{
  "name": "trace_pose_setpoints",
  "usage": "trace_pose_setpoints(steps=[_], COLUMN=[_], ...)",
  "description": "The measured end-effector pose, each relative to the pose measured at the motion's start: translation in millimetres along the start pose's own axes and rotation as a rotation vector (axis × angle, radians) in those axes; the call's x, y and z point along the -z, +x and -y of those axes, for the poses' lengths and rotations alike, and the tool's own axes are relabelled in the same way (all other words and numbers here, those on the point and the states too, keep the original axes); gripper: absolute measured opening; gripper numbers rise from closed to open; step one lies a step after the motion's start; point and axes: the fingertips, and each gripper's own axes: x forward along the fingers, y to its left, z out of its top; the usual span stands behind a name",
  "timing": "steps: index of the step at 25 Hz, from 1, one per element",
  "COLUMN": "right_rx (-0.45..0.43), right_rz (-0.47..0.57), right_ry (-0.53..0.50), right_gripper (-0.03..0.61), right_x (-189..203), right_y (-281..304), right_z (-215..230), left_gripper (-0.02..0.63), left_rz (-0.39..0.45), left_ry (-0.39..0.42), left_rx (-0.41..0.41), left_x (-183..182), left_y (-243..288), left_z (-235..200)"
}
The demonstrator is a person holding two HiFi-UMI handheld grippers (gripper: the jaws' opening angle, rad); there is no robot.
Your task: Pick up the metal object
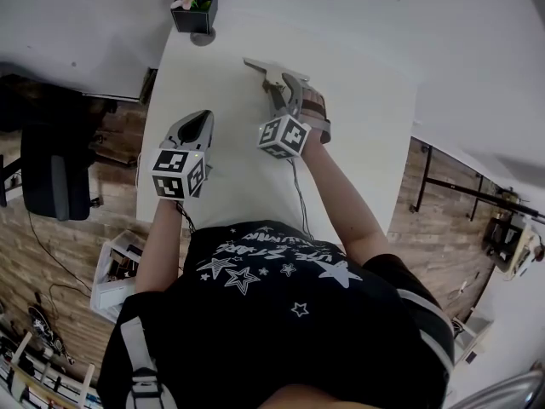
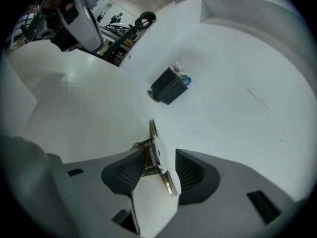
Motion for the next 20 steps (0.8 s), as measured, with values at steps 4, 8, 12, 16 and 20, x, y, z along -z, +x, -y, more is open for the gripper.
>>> trace_pose_setpoints(steps=[4, 8, 12, 16, 20], right_rx=[0.007, 0.049, 0.036, 0.043, 0.041], right_rz=[-0.015, -0.024, -0.042, -0.038, -0.046], right_ry=[-0.031, -0.068, -0.083, -0.098, -0.107], right_gripper=[0.195, 0.097, 0.067, 0.057, 0.055], right_x=[0.3, -1.5, -0.4, -2.0, -1.3], right_y=[1.7, 1.4, 0.9, -4.7, -17.8], right_z=[-1.0, 2.1, -1.2, 2.0, 6.6], left_gripper=[0.018, 0.018, 0.018, 0.018, 0.018], left_rz=[0.0, 0.002, 0.004, 0.009, 0.016], left_ry=[-0.006, -0.005, -0.007, -0.004, 0.008], left_rx=[0.0, 0.004, 0.007, 0.007, 0.011], left_x=[1.3, 1.0, 1.1, 1.9, 0.7], left_y=[-0.8, -1.2, -1.9, -5.4, -14.6], left_z=[-1.5, -0.6, 1.0, 1.9, 9.1])
